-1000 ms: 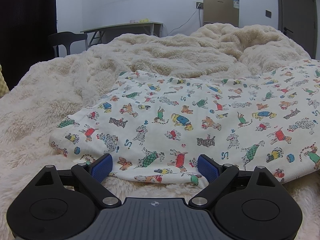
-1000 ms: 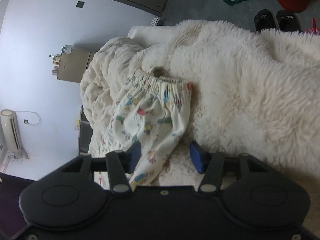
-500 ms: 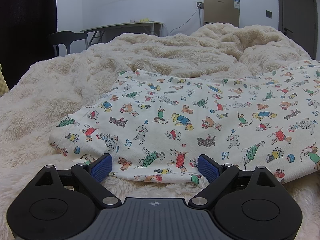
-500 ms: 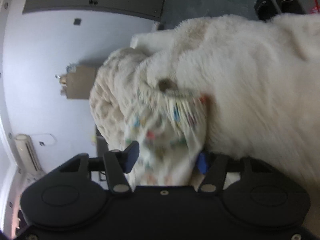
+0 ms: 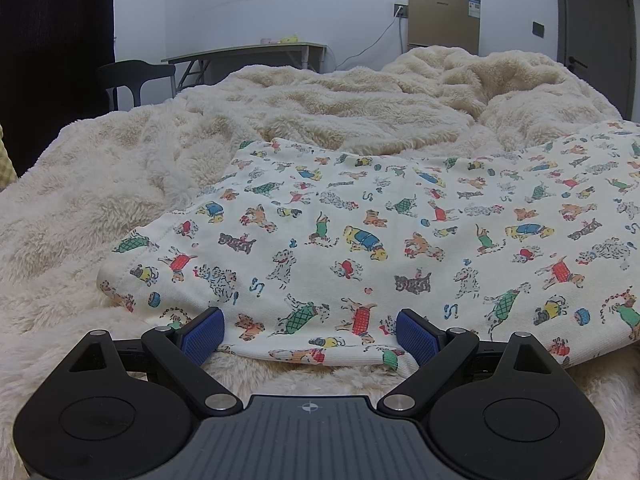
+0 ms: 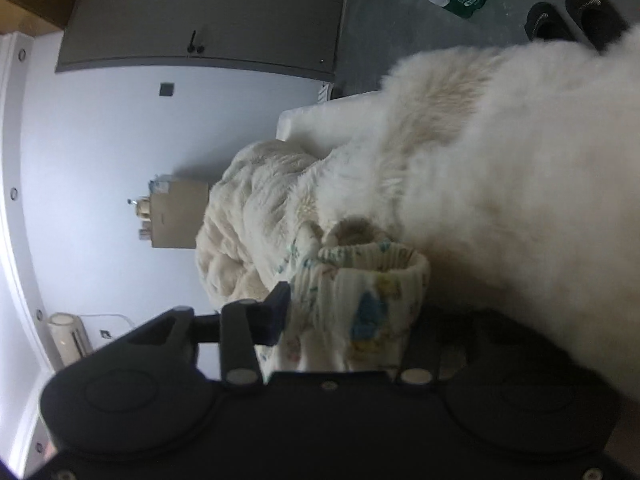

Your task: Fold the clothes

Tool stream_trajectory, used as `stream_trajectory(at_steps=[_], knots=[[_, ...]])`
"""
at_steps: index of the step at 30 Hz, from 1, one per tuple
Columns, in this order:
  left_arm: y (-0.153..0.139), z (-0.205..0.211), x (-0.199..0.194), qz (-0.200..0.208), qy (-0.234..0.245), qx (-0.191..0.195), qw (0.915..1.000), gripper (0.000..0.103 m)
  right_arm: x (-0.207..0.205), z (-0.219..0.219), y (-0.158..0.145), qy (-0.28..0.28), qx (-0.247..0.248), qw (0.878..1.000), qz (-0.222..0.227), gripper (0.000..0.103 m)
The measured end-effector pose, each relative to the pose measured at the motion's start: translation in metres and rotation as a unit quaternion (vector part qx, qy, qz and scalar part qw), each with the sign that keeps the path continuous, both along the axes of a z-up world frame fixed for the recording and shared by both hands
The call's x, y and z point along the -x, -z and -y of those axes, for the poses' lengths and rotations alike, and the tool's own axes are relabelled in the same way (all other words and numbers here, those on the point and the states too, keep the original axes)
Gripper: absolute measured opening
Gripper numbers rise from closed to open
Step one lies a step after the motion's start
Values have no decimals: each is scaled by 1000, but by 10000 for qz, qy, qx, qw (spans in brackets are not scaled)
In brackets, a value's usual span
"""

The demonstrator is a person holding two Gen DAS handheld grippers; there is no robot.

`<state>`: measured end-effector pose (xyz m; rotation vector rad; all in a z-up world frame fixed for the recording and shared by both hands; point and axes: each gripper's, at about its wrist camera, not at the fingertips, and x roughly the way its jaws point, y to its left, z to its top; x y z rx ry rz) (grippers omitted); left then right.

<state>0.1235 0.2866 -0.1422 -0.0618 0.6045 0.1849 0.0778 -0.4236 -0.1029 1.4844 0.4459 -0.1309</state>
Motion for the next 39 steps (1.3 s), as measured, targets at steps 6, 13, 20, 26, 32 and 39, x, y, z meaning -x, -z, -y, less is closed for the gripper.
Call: stream_trajectory(at_steps=[6, 13, 20, 26, 32, 39], knots=[[-9, 5, -7, -163, 68, -203, 9996, 85, -21, 2, -20, -129, 405, 9991, 22, 31], [-76, 22, 3, 362, 386, 26, 9986, 83, -18, 8, -23, 37, 659, 9976, 206, 18], [-178, 138, -18, 479, 2408, -249, 9691, 84, -25, 12, -103, -121, 1664, 9823, 852, 16], [-179, 256, -46, -24, 3631, -1418, 9209, 82, -10, 26, -167, 141, 2112, 9690, 1273, 16], [-176, 315, -30, 133, 4558, -1523, 8769, 80, 13, 68, -219, 396, 2389, 9623, 1238, 16], [-164, 406, -7, 241, 5060, -1997, 8387, 80, 37, 90, -288, 656, 2752, 9499, 1327, 16]])
